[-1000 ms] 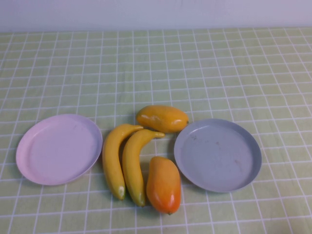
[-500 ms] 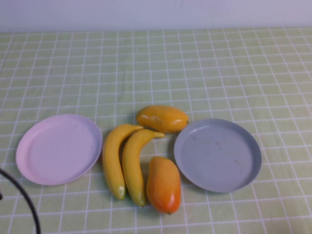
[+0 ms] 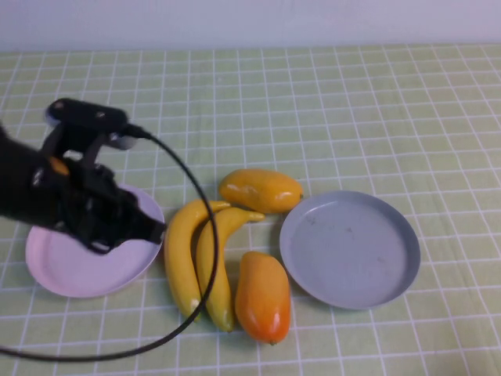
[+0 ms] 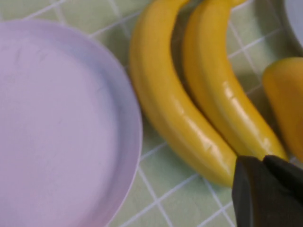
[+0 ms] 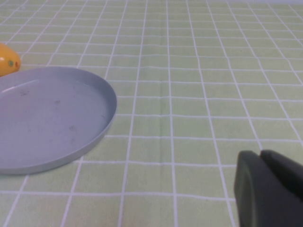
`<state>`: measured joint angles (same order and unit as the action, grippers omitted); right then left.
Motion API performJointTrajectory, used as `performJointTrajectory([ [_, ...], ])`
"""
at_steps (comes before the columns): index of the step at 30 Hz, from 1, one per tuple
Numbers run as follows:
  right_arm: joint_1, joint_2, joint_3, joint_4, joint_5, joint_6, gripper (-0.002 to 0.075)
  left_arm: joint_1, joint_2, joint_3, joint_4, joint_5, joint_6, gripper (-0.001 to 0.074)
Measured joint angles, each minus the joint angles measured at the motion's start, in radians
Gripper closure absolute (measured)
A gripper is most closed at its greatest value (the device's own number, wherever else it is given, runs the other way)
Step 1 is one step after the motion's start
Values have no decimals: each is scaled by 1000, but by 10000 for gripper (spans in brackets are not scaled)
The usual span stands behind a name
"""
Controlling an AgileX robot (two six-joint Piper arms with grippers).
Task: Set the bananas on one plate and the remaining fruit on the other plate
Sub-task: Put one type of fruit in the left plate
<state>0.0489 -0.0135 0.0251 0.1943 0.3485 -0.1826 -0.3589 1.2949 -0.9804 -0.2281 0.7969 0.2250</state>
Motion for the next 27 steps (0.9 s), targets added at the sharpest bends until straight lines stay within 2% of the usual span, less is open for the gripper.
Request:
performJointTrajectory([
  [7, 0, 0, 0, 0, 0, 0, 743, -17, 304, -375, -119, 226, 436, 736],
  [11, 0, 0, 0, 0, 0, 0, 743, -17, 428, -560, -131, 312, 591, 735],
  [17, 0, 0, 0, 0, 0, 0, 743, -17, 564, -739, -147, 407, 858, 733],
  [19, 0, 0, 0, 0, 0, 0, 743, -17, 594, -776, -154, 417, 932, 706],
  [22, 0, 0, 0, 0, 0, 0, 743, -17, 630, -802, -165, 419, 1004, 584],
  [27, 0, 0, 0, 0, 0, 0, 743, -17, 673, -806, -223, 332, 1059, 220],
])
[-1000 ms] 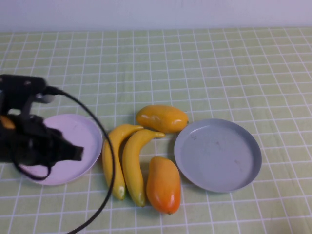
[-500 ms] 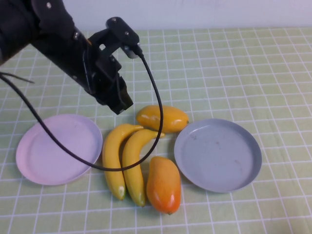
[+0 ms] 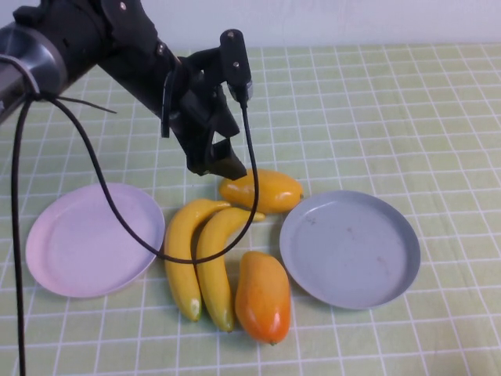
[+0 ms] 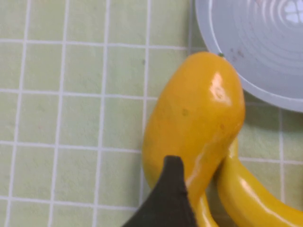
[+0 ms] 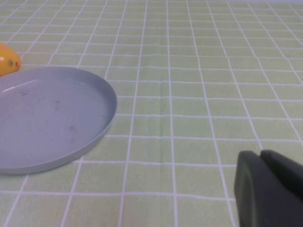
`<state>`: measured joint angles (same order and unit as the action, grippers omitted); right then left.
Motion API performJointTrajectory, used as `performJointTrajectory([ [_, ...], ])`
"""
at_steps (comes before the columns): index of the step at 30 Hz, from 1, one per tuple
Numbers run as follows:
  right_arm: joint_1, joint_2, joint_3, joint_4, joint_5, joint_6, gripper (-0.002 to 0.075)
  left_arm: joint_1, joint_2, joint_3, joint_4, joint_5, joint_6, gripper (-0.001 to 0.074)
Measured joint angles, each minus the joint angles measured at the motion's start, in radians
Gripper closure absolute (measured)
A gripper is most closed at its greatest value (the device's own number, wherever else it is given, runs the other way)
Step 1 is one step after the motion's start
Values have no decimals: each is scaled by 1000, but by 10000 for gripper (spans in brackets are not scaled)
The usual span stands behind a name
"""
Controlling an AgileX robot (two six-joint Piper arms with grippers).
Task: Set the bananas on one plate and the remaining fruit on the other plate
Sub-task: Put one type of fruit in the left plate
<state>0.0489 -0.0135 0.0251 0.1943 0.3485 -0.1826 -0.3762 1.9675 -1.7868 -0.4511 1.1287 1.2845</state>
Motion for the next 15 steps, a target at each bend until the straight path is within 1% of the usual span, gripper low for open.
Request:
performJointTrajectory([
  [1, 0, 0, 0, 0, 0, 0, 743, 0, 9, -1, -19, -21, 18, 166],
  [2, 0, 0, 0, 0, 0, 0, 743, -1, 19, -1, -35, -41, 43, 131],
  [4, 0, 0, 0, 0, 0, 0, 743, -11, 38, -2, -47, -67, 99, 97],
  [8, 0, 0, 0, 0, 0, 0, 743, -46, 83, -2, -62, -97, 214, 74],
  [15, 0, 0, 0, 0, 0, 0, 743, -81, 154, -3, -71, -141, 260, 74],
])
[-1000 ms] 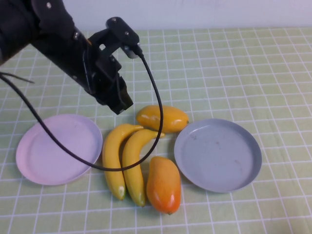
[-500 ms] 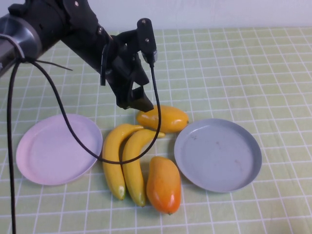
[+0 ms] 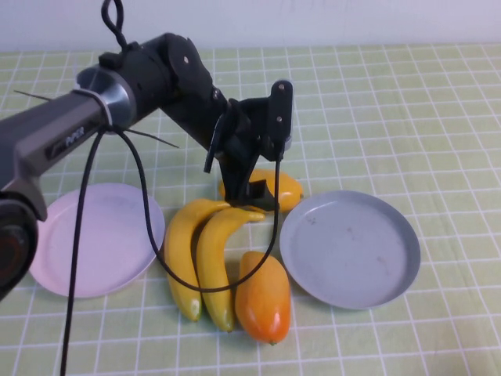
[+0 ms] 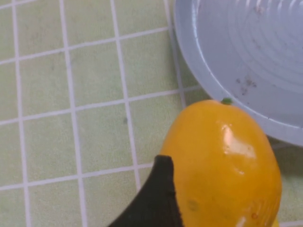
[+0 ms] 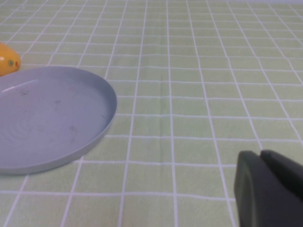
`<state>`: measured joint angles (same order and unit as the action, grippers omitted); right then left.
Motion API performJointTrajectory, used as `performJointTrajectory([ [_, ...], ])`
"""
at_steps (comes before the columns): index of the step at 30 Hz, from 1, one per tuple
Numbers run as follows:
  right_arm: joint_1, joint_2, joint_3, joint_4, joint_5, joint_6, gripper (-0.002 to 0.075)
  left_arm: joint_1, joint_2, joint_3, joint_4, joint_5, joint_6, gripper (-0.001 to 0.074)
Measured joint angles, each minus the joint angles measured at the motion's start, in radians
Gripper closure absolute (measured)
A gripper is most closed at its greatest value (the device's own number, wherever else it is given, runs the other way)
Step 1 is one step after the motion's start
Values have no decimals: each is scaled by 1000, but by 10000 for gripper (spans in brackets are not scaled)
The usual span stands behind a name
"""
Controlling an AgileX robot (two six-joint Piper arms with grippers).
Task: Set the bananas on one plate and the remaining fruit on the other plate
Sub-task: Put one type of fruit in the left plate
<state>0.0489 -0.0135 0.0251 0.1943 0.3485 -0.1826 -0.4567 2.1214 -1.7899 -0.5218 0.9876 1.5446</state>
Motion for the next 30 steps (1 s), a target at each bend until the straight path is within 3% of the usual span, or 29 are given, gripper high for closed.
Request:
performJointTrajectory([
  [13, 0, 0, 0, 0, 0, 0, 743, 0, 81, -2, 37, -80, 0, 76],
  [15, 0, 0, 0, 0, 0, 0, 743, 0, 82, -2, 46, -82, -1, 104],
  [18, 0, 0, 0, 0, 0, 0, 743, 0, 82, -2, 68, -82, -13, 218],
  [24, 0, 0, 0, 0, 0, 0, 743, 0, 69, -2, 88, -84, -22, 216],
  [27, 0, 0, 0, 0, 0, 0, 743, 0, 16, -2, 96, -84, -121, 216],
  [30, 0, 0, 0, 0, 0, 0, 743, 0, -72, -2, 126, -75, -358, 216],
])
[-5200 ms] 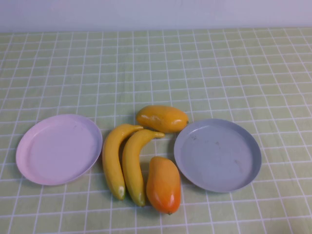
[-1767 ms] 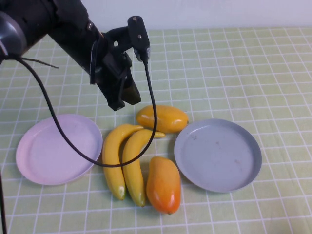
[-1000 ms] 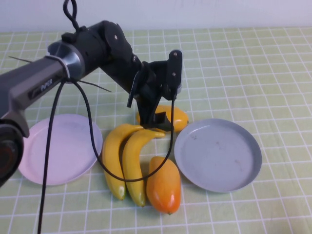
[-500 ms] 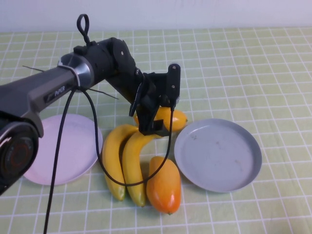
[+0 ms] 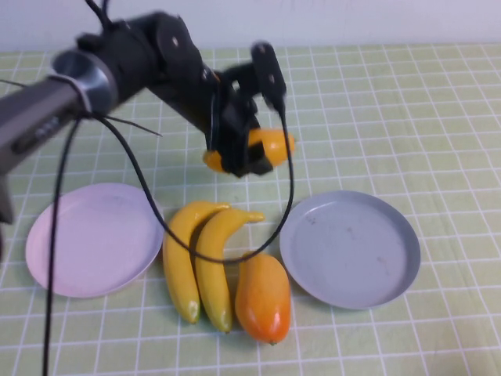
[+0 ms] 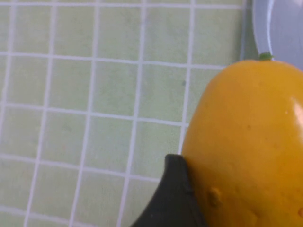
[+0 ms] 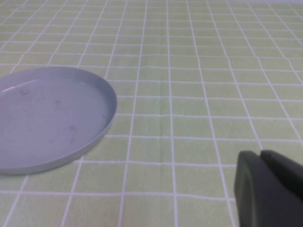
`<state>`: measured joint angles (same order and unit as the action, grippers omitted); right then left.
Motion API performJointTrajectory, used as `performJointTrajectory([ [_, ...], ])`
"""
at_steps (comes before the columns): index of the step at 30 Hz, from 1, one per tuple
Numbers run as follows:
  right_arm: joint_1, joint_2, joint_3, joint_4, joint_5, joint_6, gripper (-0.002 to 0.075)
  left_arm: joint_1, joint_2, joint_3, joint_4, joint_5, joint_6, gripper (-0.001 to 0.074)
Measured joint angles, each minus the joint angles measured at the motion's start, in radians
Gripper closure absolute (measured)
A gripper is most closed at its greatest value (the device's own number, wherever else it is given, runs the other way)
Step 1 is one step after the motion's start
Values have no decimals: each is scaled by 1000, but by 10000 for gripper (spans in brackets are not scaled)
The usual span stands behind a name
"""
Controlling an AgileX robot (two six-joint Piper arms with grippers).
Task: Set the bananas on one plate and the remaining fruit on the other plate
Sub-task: Put one type of fruit in the left plate
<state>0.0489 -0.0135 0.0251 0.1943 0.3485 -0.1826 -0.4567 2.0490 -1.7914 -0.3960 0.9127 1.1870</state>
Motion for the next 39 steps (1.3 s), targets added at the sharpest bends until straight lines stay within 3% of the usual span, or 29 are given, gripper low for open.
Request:
performJointTrajectory([
  [5, 0, 0, 0, 0, 0, 0, 743, 0, -147, 0, 150, 82, -453, 216],
  [14, 0, 0, 0, 0, 0, 0, 743, 27, -294, 9, 351, 306, -891, 216],
  [20, 0, 0, 0, 0, 0, 0, 743, 92, -434, 259, 374, 270, -976, 216],
  [27, 0, 0, 0, 0, 0, 0, 743, 185, -560, 616, 378, 35, -1042, 216],
  [39, 0, 0, 0, 0, 0, 0, 743, 256, -503, 668, 380, -78, -1110, 216],
])
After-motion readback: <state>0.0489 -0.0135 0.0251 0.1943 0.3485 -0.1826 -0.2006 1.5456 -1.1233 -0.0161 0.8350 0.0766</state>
